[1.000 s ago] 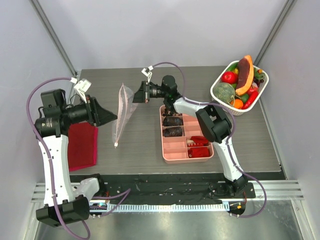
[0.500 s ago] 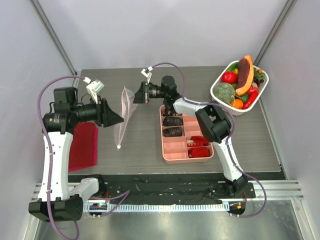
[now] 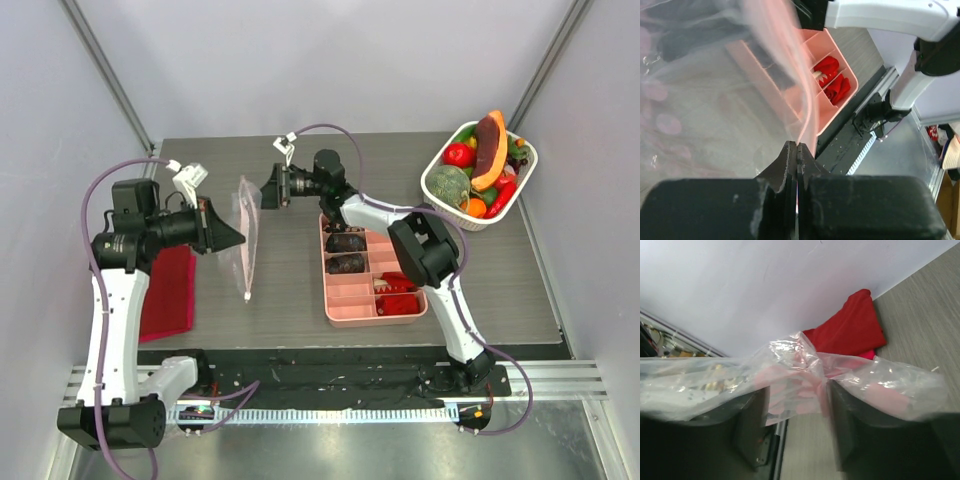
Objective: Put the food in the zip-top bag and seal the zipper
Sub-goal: Open the zipper of the food storage bag at the center of the board, then pick up the fake food from the bin.
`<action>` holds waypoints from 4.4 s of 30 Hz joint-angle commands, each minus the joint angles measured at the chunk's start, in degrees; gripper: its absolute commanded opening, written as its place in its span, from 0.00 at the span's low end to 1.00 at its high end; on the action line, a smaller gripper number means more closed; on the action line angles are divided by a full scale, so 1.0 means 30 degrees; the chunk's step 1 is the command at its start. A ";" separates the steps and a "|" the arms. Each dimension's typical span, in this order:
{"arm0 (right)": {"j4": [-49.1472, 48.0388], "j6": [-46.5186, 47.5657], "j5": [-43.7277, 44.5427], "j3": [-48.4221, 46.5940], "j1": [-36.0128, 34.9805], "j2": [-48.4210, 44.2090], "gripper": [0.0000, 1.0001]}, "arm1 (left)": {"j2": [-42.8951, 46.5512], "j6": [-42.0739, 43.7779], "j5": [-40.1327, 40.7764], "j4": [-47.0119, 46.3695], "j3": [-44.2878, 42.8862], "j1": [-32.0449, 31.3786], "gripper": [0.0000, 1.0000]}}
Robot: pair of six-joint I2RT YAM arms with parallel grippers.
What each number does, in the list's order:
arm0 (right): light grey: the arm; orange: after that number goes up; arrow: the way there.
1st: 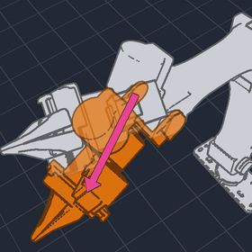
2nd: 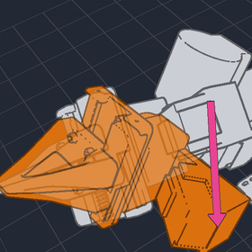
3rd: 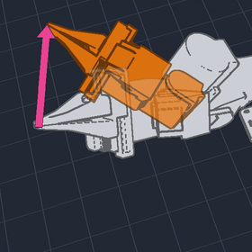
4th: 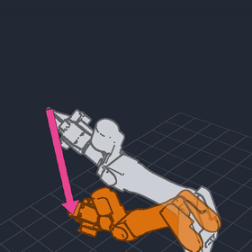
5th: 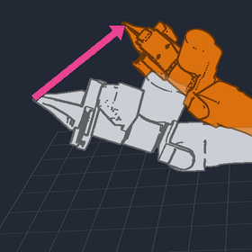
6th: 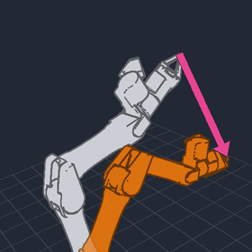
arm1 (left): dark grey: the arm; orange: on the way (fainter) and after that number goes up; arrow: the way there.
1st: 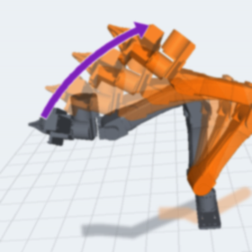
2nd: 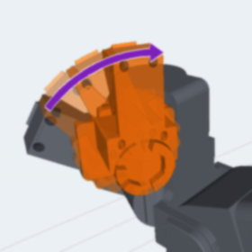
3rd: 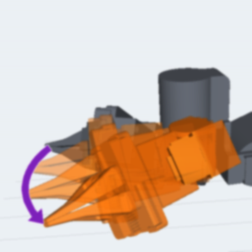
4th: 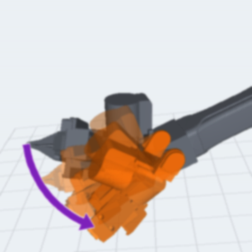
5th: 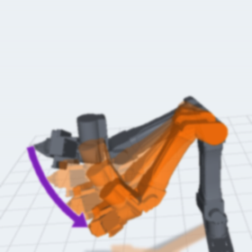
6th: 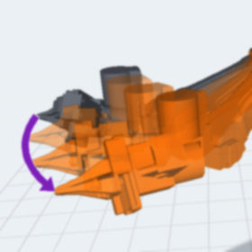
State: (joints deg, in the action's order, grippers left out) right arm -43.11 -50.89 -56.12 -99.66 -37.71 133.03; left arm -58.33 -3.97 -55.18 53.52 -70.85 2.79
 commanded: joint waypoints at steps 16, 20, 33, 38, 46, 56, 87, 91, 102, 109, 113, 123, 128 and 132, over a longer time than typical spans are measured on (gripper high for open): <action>0.7839 0.3519 0.1978 0.2248 0.0823 -0.6840 0.84 | -0.0212 -0.2421 0.7118 0.0185 0.0381 0.0713 0.00; 0.8419 0.3835 0.1597 0.4443 0.0824 -0.8481 0.82 | -0.1854 -0.4504 0.6586 -0.3185 0.0970 -0.1594 0.00; 1.0855 0.5217 0.6956 0.7966 0.0677 -1.0009 0.80 | -0.5109 -1.0248 0.4388 -1.0925 0.2084 -0.4005 0.00; 0.9744 0.4017 0.7455 0.7645 0.0355 -0.9365 0.62 | -0.4875 -1.0513 0.4476 -1.0927 0.2083 -0.4064 0.00; 1.2199 0.6357 0.7457 0.7347 0.0296 -0.9713 0.01 | -0.3442 -0.6454 0.7835 -0.5015 0.0328 -0.4005 0.00; 1.4224 0.9286 0.7309 0.8697 0.0384 -1.1823 0.01 | -0.2590 0.0265 2.0235 0.1290 -0.1257 -0.4034 0.00; 1.9260 1.3444 0.6166 0.5741 1.0945 -1.3144 0.72 | -0.7832 -0.6850 0.9985 -0.0583 -0.3131 -0.4093 0.00; 2.1135 1.4853 0.6371 0.3692 1.4703 -1.2471 0.73 | -0.8068 -0.6939 0.9516 -0.0612 -0.3395 -0.4152 0.00; 2.4941 1.8191 0.8364 -0.0208 1.9104 -1.0126 0.70 | -0.7863 -0.6705 0.9369 -0.0759 -0.2809 -0.4181 0.00; 2.5270 1.7817 0.9300 0.1607 1.9251 -1.0214 0.65 | -0.7980 -0.6558 0.9165 -0.0817 -0.2927 -0.4181 0.00; 2.5064 1.7114 1.0001 0.1432 1.9514 -0.9745 0.65 | -0.8097 -0.6471 0.9018 -0.0701 -0.3014 -0.4181 0.00; 1.7845 1.1057 0.7343 0.6725 2.1624 -1.0008 0.68 | -0.8068 -0.6295 0.8813 -0.0876 -0.2897 -0.4181 0.00; 1.2006 0.7887 0.6489 0.9514 2.1829 -1.0096 0.68 | -0.8068 -0.5944 0.8988 -0.0729 -0.2927 -0.4181 0.00; 0.8721 0.6157 0.6547 1.0747 2.1887 -0.9511 0.66 | -0.8067 -0.5856 0.8901 -0.0847 -0.2926 -0.4181 0.00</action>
State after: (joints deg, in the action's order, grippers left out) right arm 0.21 -24.53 -34.37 -69.14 28.03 104.01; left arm -83.00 -23.03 -27.14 52.73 -78.74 -9.63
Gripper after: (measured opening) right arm 0.673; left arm 0.012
